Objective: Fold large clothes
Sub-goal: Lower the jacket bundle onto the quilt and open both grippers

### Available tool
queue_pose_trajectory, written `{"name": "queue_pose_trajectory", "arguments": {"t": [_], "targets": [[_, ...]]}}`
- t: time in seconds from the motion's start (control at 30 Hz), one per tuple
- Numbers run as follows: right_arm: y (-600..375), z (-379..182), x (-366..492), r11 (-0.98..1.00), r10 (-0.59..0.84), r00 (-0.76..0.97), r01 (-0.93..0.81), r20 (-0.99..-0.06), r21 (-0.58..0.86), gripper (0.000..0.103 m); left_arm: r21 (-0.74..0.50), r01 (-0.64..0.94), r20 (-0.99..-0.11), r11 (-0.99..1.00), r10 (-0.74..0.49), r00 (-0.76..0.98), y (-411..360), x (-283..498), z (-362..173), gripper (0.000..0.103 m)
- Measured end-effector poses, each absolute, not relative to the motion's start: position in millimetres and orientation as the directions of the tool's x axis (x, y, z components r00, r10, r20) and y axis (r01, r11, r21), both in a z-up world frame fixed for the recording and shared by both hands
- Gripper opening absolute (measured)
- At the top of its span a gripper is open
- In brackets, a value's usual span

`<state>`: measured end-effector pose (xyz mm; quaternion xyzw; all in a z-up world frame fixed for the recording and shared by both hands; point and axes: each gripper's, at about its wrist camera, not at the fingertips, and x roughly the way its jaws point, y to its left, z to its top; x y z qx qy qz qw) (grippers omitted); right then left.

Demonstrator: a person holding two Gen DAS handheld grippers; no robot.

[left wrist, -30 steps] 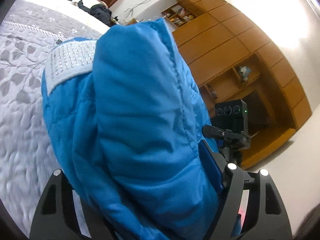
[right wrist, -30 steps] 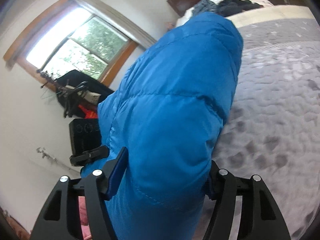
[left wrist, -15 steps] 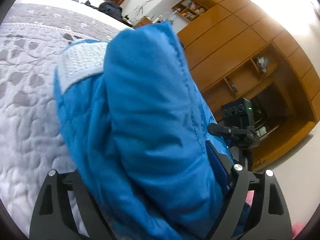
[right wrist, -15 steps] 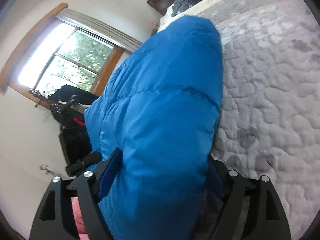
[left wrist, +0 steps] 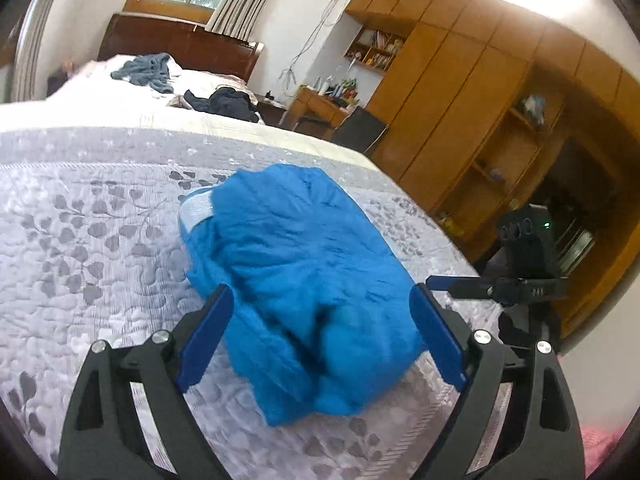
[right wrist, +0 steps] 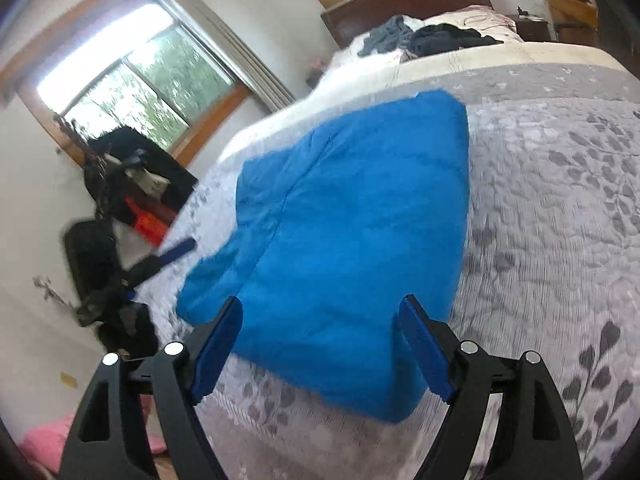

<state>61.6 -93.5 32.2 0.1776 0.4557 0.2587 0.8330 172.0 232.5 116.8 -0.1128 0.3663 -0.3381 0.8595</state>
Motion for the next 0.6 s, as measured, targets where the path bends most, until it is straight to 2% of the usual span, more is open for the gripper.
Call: {"name": "queue_pose_trajectory", "arguments": {"t": [0.13, 0.23, 0.6], "targets": [[-79, 27, 50, 0.811, 0.584, 0.429, -0.289, -0.689, 0.508, 0.082, -0.336, 0.483, -0.635, 0.809, -0.573, 0.518, 219, 160, 110, 0.089], [-79, 18, 47, 0.826, 0.563, 0.431, -0.279, -0.706, 0.489, 0.082, -0.305, 0.45, -0.687, 0.84, -0.521, 0.507, 220, 159, 94, 0.088], [-75, 8, 42, 0.832, 0.555, 0.427, -0.281, -0.714, 0.478, 0.082, -0.391, 0.389, -0.739, 0.834, -0.536, 0.408, 232, 171, 38, 0.09]]}}
